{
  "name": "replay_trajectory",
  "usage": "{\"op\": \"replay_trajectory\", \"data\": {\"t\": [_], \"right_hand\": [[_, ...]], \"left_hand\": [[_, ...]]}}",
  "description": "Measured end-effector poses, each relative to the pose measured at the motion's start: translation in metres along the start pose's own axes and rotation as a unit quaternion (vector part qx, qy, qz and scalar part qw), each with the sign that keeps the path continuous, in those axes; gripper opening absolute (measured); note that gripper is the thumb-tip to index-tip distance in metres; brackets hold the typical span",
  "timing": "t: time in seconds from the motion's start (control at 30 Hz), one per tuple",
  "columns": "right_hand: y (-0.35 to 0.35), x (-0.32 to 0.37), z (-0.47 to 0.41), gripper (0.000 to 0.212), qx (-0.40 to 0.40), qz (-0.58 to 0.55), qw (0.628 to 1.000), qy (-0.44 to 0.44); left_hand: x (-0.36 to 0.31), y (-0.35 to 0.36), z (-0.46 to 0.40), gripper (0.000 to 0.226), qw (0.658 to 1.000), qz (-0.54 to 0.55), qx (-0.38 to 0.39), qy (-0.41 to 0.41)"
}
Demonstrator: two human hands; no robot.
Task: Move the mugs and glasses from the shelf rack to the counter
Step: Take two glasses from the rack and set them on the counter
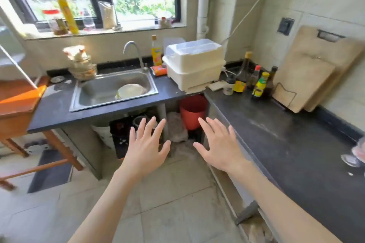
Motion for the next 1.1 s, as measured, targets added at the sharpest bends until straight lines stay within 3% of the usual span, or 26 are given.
{"op": "replay_trajectory", "data": {"t": [0.23,0.37,0.77,1.1], "right_hand": [[0.023,0.25,-0.073,0.07,-0.014,-0.033,0.99,-0.138],[0.035,0.356,-0.104,0.069,0.002,-0.059,0.981,-0.185],[0.038,0.586,-0.241,0.069,-0.023,-0.053,0.951,-0.304],[0.004,0.75,-0.415,0.069,-0.075,-0.07,0.938,-0.331]], "left_hand": [[0.225,-0.129,0.073,0.064,0.987,-0.061,-0.055,-0.141],[0.318,-0.185,0.105,0.064,0.973,-0.05,-0.076,-0.213],[0.506,-0.322,0.084,0.064,0.949,-0.086,-0.128,-0.276],[0.656,-0.458,-0.028,0.063,0.94,-0.136,-0.175,-0.261]]}}
Point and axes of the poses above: each hand's wrist, its own z-axis away from the middle knuckle, its own y-axis out of the palm, x = y × z, the point moved 9 cm from there along -z, towards the middle knuckle, and after that the axes turned 12 degrees about z, right-handed, at the moved point
